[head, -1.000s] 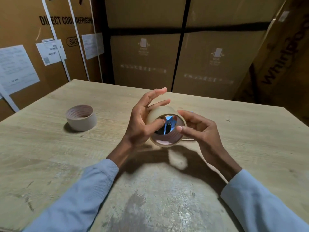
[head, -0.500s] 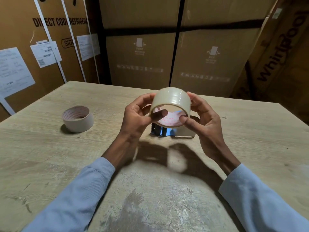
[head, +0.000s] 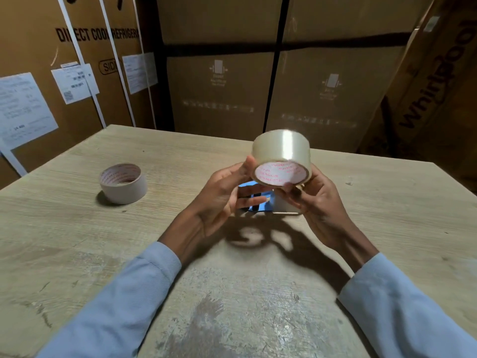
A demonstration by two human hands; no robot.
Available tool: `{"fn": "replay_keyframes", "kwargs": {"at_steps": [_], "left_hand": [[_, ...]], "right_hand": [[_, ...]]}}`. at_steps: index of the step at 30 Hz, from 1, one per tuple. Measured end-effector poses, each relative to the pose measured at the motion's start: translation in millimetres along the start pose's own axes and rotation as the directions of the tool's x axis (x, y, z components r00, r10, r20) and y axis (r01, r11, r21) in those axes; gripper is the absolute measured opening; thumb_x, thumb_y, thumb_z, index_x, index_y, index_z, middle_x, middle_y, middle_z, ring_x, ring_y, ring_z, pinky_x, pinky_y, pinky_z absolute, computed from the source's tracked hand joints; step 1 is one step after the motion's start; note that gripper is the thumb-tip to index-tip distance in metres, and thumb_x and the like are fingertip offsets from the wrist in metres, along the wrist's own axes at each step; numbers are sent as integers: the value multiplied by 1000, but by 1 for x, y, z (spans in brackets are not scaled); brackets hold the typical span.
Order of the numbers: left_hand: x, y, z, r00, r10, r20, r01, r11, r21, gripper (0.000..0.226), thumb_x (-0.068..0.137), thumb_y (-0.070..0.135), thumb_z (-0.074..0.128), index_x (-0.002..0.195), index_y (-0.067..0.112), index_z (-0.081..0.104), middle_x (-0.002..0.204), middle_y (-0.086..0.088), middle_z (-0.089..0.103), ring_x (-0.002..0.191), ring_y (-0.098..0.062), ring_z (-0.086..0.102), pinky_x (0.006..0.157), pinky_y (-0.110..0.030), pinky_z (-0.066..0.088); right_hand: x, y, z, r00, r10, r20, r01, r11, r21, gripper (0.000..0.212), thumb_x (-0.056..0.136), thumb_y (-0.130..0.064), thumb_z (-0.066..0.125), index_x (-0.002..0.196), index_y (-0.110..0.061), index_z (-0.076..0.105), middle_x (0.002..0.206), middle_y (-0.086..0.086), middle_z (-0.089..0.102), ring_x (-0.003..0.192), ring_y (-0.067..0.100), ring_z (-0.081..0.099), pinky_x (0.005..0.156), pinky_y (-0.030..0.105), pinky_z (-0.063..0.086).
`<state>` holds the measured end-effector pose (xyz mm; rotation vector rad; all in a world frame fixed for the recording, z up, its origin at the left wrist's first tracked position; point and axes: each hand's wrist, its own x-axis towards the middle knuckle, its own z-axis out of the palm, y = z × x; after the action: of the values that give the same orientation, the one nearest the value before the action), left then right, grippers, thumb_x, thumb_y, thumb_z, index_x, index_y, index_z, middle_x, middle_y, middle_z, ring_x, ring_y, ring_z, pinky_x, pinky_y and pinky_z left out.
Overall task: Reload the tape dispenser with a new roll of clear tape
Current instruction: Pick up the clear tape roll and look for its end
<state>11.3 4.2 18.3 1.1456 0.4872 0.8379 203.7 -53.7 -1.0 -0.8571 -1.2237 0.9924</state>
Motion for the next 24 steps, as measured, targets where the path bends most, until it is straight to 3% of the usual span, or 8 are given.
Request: {"fn": "replay_keyframes", "kwargs": {"at_steps": [3,7,10,12,14,16,20,24], "left_hand": [[2,-1,-2,997,68,-49,-67,998,8,47,76,23,79,120,12,66,116,-6,74,106,-21,70,80,-25,59],[0,-1,-3,984,175,37,-179,975,129,49,72,6,77,120,12,67,123,-5,71,114,-21,68,87,-29,57],[0,-5,0,970,228,85,-242,943,230,57,70,-12,77,123,8,64,126,-9,69,116,-21,67,92,-32,57],[2,-8,0,962,258,86,-271,929,250,60,70,-18,76,124,4,62,129,-14,66,120,-21,64,95,-33,56],[3,-10,1,954,289,82,-301,921,249,60,72,-20,74,127,-2,59,131,-15,64,125,-21,61,95,-33,56],[3,-11,-1,949,306,81,-316,921,229,59,74,-19,73,129,-3,57,133,-14,63,127,-20,59,95,-33,55],[4,-10,-2,962,254,103,-270,944,190,65,74,-3,79,134,6,55,138,-10,60,128,-21,58,101,-35,52],[4,-14,0,976,196,92,-212,952,222,74,68,-6,81,135,11,55,126,-3,64,110,-17,67,84,-23,55]], "right_hand": [[0,-5,-7,995,96,33,-87,976,-201,60,86,-4,74,140,-15,49,122,6,69,118,28,64,92,34,56],[-4,-21,-30,914,281,291,-268,960,-86,104,64,-42,89,151,-19,35,142,14,55,127,35,57,100,49,53],[-5,-20,-31,930,279,239,-264,960,-94,113,56,-60,89,148,-17,40,144,12,54,129,33,55,100,53,49],[-4,-18,-30,946,243,216,-228,969,-92,101,59,-47,91,144,-17,46,140,12,58,127,32,56,98,51,46],[-3,-20,-29,952,192,239,-175,980,-90,89,64,-18,86,143,-16,46,139,13,58,128,34,55,96,41,49],[-4,-22,-30,956,168,240,-155,985,-73,91,64,7,76,145,-18,43,140,13,56,130,37,55,97,36,52],[-3,-21,-28,979,108,175,-94,992,-88,96,63,26,69,140,-27,51,141,3,56,130,29,56,98,37,54],[0,-23,-27,993,54,102,-45,995,-88,98,64,35,53,141,-23,48,131,1,64,125,22,59,85,28,58]]}}
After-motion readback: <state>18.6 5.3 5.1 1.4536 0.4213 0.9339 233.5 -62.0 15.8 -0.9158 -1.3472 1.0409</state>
